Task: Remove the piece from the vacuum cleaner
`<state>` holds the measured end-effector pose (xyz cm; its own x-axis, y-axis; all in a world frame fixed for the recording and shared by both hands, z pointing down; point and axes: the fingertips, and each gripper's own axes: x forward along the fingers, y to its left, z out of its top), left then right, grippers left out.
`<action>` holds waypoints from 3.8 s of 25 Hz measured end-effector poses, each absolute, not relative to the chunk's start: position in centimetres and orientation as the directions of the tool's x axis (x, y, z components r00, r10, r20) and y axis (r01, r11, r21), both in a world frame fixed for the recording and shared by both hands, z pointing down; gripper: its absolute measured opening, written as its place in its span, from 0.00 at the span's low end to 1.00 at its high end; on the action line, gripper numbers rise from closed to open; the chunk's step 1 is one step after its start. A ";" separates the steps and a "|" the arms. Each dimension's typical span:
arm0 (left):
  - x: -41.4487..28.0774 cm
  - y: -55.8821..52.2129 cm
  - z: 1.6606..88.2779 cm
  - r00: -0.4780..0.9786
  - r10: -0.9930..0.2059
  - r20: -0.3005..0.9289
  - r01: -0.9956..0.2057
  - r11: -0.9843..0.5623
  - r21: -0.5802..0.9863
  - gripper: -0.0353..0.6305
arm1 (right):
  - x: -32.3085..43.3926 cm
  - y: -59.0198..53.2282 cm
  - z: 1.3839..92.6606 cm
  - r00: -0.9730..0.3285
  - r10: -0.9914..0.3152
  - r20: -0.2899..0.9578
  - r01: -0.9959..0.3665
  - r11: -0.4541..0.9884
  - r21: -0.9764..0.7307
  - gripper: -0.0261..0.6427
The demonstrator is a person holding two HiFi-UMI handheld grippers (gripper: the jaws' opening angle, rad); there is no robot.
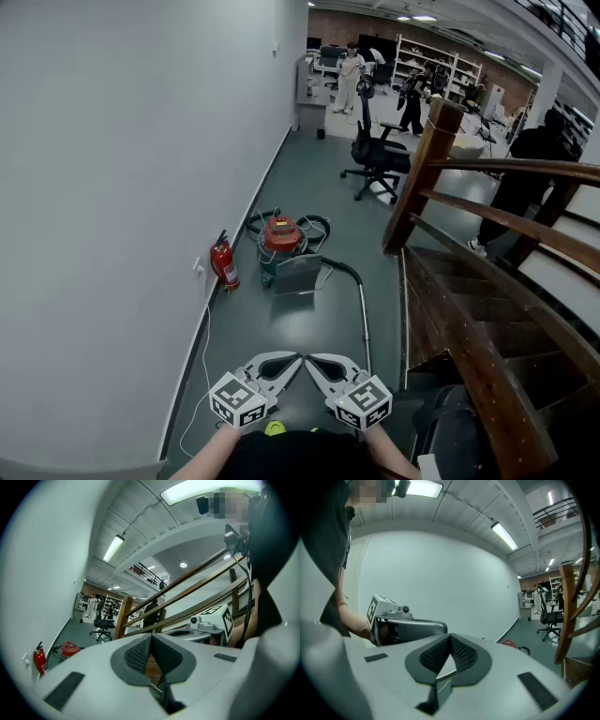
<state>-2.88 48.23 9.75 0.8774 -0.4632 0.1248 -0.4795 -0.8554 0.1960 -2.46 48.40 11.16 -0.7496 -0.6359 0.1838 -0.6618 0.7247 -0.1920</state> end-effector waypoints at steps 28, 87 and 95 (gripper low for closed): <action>-5.2 48.9 9.8 0.886 -0.447 0.122 -0.463 -0.866 0.187 0.07 | -5.0 48.9 11.3 -0.760 -0.619 0.199 -0.650 0.733 -0.201 0.06; 1.8 21.9 16.9 0.747 -0.601 0.283 -0.662 -0.711 0.237 0.07 | 3.2 21.2 17.5 -0.845 -0.461 0.272 -0.530 0.787 -0.315 0.06; 3.4 19.4 16.1 0.759 -0.596 0.262 -0.648 -0.732 0.210 0.07 | 4.7 19.3 17.3 -0.837 -0.478 0.265 -0.544 0.778 -0.315 0.06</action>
